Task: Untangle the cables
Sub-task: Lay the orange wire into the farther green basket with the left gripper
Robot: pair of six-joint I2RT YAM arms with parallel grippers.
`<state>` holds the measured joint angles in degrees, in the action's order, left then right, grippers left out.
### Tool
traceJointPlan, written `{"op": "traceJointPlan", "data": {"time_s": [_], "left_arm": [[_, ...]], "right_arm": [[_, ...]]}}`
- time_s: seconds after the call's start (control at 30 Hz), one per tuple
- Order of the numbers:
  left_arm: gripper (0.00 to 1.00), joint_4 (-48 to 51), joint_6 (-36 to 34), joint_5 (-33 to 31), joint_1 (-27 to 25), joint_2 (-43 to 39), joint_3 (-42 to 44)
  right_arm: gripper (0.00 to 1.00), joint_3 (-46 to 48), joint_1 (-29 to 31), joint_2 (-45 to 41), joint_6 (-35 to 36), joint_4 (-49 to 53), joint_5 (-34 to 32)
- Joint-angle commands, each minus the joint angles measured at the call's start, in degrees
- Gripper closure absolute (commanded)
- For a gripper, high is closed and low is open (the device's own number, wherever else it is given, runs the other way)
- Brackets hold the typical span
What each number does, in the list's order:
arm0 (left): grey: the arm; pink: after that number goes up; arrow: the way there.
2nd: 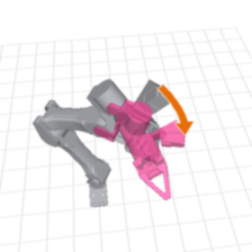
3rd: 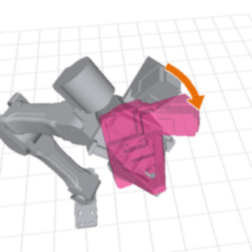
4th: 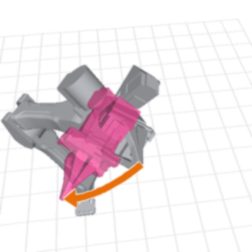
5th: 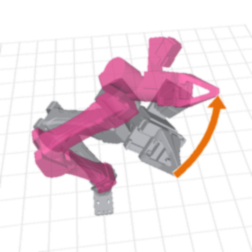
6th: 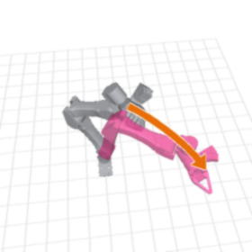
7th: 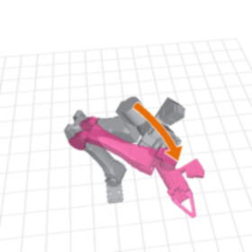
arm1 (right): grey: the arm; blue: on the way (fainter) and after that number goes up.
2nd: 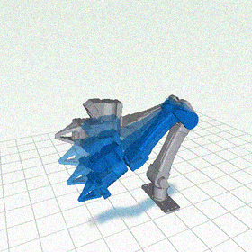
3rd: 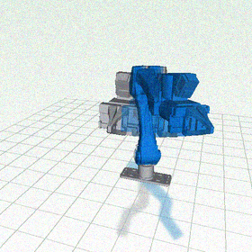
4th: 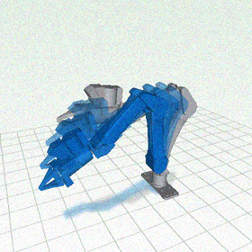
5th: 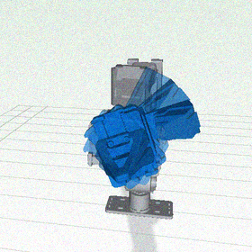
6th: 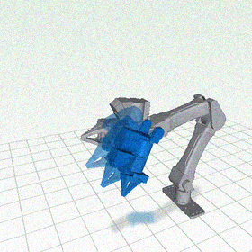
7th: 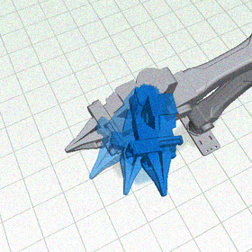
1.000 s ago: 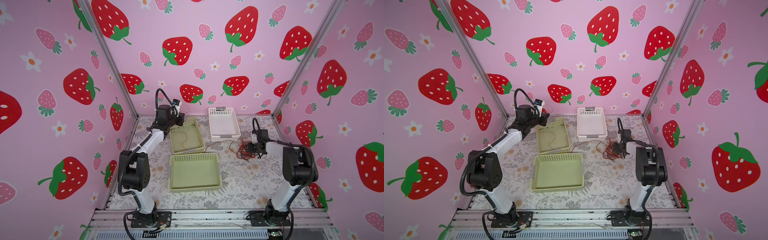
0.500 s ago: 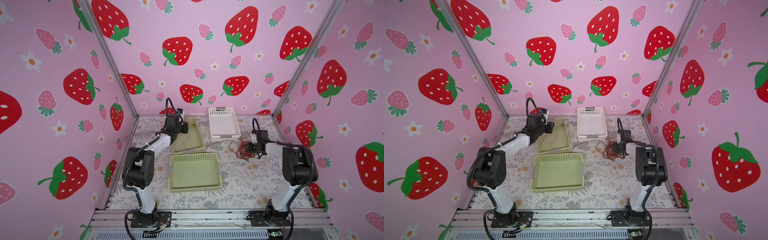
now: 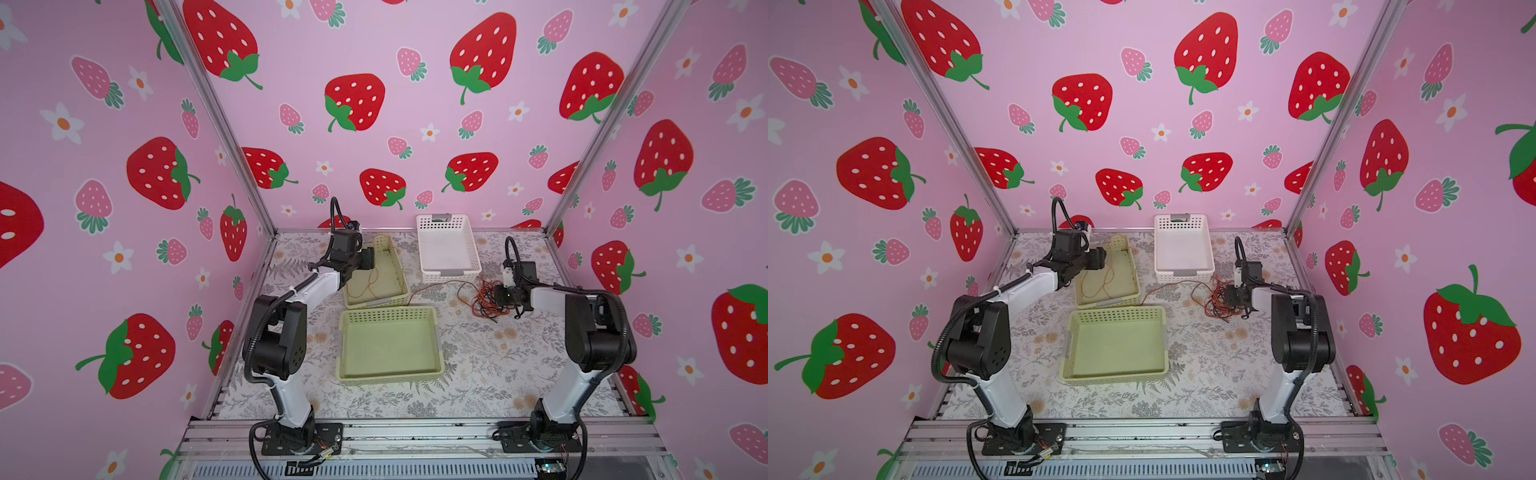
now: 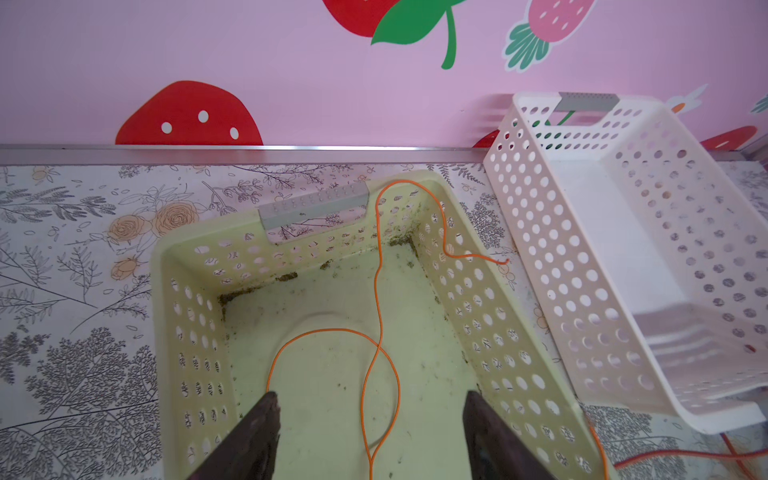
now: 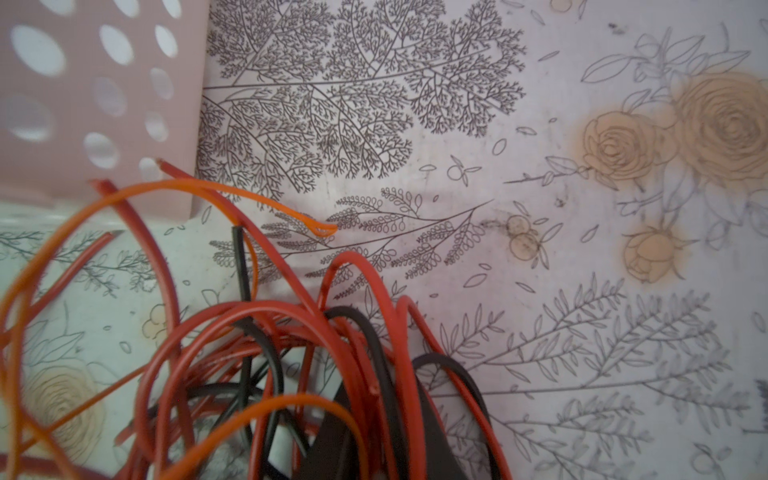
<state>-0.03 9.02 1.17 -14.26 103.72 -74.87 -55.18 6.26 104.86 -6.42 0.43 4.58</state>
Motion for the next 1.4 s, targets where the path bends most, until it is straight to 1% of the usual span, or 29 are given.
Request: {"op": "traceJointPlan", "data": {"time_s": [0.0, 0.1, 0.2, 0.3, 0.4, 0.47, 0.57, 0.73, 0.9, 1.07, 1.23, 1.37], "left_arm": [[0.36, 0.66, -3.28, 7.60, -0.52, -2.52, -0.29], [0.40, 5.12, -5.10, 13.88, -2.16, -0.34, -2.91], [0.43, 7.36, -5.25, 17.90, -4.27, 1.92, -4.77], [0.46, 8.54, -4.82, 19.46, -6.02, 3.59, -6.02], [0.52, 8.79, -3.50, 21.70, -6.48, 5.05, -6.41], [0.55, 9.70, -3.39, 22.41, -6.57, 5.93, -6.60], [0.55, 10.75, -3.14, 23.39, -6.66, 6.79, -6.37], [0.57, 10.15, -2.36, 23.25, -6.66, 8.69, -6.23], [0.58, 10.93, -1.38, 22.26, -6.66, 12.10, -8.99], [0.58, 11.13, -0.63, 22.70, -6.66, 14.76, -11.10], [0.55, 10.78, 0.84, 19.91, -6.48, 16.59, -11.99], [0.54, 11.34, 3.43, 15.21, -5.76, 18.30, -13.33]], "right_arm": [[0.79, 3.41, 0.59, 3.07, -0.35, 8.80, 1.47], [0.79, 3.24, 0.66, 3.11, -0.35, 8.89, 1.44], [0.79, 3.15, 0.59, 3.07, -0.35, 9.09, 1.40], [0.79, 3.15, 0.62, 2.84, -0.35, 9.33, 1.40], [0.79, 3.40, 0.60, 2.50, -0.35, 9.42, 1.40], [0.79, 3.58, 0.68, 2.21, -0.35, 9.44, 1.20], [0.79, 3.76, 0.68, 2.20, -0.34, 9.47, 1.13], [0.79, 3.60, 0.71, 2.76, -0.35, 9.27, 1.31], [0.79, 3.15, 0.85, 3.07, -0.44, 9.42, 1.35], [0.79, 2.80, 0.93, 3.50, -0.57, 9.54, 1.22], [0.79, 2.27, 1.02, 3.77, -0.62, 9.72, 1.05], [0.79, 1.79, 1.05, 4.07, -0.64, 9.94, 0.87]]}}
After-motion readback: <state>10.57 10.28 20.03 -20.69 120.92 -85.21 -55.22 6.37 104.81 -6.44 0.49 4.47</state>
